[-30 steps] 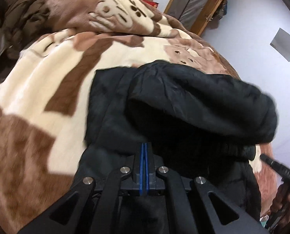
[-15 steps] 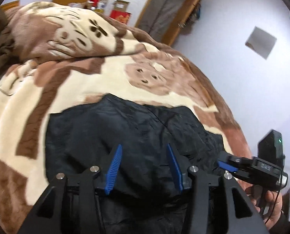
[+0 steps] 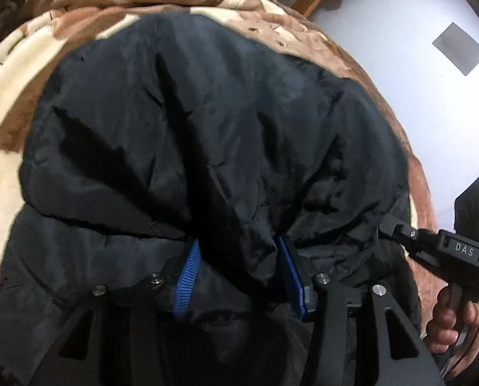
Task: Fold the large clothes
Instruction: 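Lay the held hem over the hood with both tools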
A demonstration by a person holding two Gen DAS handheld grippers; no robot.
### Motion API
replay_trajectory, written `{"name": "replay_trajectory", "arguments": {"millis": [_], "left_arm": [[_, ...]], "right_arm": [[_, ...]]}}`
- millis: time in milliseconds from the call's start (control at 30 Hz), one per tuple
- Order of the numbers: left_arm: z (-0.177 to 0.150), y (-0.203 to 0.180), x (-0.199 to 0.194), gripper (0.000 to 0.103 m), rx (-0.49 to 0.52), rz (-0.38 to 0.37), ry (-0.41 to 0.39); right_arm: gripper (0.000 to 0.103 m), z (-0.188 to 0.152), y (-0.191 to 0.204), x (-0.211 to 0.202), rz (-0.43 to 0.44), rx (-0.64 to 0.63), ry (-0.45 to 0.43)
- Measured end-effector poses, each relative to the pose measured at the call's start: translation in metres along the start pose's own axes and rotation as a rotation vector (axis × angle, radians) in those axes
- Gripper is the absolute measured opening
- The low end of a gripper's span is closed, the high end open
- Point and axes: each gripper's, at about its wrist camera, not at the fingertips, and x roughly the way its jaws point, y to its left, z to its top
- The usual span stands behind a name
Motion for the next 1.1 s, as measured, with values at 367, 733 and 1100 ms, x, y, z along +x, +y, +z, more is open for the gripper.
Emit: {"name": "replay_trajectory", "arguments": {"millis": [367,733,1100], "left_arm": [[0.064,-0.031,-0.073,0.051,0.119,0.015,-0.261],[-0.003,0.024,0.013,0.053,0.049,0.104,-0.112],[0.009,0.017,0.03,0.053,0.062,0.156,-0.089]], "right_arm": [[0.01,0.05,0.052,-0.023,-0.049,-0.237,-0.149],[0.007,-0.01,-0.005,0.062,-0.097,-0.196,0.03],[0.006,-0.009,0.0,0.077,-0.169,-0.23,0.019]]}}
